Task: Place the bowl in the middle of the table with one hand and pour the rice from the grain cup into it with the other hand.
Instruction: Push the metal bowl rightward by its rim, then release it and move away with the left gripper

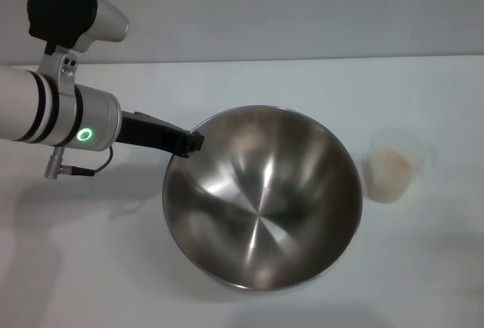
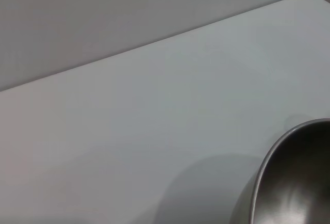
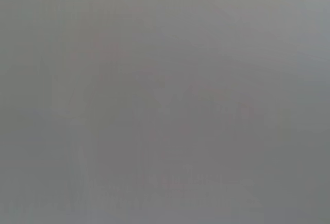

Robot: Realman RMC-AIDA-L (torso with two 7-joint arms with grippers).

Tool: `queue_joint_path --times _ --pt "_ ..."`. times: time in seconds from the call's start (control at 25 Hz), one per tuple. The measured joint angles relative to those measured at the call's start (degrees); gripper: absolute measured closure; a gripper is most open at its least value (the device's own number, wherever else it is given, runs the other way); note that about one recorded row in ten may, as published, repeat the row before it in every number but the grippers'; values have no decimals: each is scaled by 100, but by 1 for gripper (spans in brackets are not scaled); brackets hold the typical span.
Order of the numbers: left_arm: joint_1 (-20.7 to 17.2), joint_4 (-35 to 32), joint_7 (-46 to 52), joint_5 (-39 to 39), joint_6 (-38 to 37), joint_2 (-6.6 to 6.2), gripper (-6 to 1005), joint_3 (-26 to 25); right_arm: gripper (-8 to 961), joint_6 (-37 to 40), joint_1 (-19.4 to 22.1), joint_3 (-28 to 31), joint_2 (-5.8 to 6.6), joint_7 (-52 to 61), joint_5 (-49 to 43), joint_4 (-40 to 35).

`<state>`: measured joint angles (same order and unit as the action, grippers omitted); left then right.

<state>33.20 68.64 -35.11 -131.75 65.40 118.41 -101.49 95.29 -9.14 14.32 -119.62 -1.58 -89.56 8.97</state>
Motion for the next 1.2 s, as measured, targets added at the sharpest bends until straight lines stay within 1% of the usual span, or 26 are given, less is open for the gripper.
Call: queue_joint_path --times 0.6,1.0,1.2 --pt "-14 -163 -14 -9 -91 -18 927 -5 185 -57 0 0 0 0 0 0" --pt "-21 -143 -14 -7 -81 -20 920 6 185 -81 0 0 0 0 0 -7" --pt "-26 -102 -14 -7 -71 -17 887 6 186 -82 0 0 1 0 0 -11"
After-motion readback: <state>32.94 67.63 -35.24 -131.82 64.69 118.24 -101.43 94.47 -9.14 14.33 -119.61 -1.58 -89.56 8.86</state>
